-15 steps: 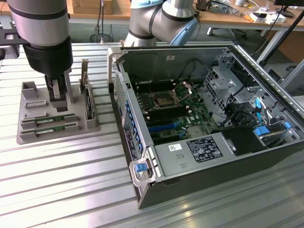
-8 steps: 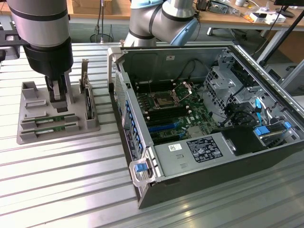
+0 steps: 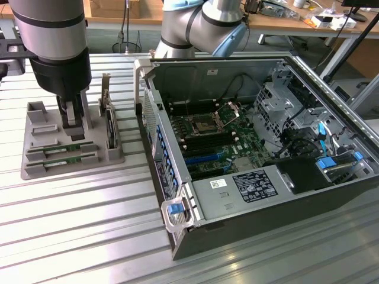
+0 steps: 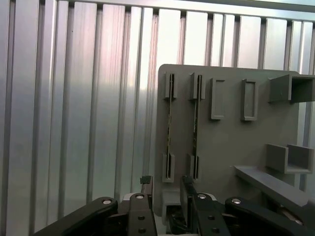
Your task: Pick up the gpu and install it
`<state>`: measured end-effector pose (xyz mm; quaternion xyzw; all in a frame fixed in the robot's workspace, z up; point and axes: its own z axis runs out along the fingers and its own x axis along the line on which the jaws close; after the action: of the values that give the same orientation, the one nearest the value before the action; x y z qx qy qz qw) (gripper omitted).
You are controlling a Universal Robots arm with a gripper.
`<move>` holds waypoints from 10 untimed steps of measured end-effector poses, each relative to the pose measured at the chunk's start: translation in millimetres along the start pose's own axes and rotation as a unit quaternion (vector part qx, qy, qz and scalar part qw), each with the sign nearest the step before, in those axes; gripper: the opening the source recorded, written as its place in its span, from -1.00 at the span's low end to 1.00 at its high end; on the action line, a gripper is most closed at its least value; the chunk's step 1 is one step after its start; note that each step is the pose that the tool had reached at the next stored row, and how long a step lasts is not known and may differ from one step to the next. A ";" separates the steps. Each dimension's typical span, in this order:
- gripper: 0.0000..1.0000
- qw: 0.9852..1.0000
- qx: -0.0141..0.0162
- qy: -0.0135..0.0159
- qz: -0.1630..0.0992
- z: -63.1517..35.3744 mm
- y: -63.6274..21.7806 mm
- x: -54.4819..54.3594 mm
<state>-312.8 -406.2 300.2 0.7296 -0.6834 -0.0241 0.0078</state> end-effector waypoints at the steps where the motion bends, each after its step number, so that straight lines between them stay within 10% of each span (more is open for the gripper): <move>1: -0.28 1.000 0.000 0.000 0.000 0.2 0.0 0.0; 10: -0.28 1.000 0.000 0.000 0.000 2.4 -0.1 0.1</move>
<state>-312.9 -406.2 297.9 0.7296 -0.6834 -0.0241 0.0078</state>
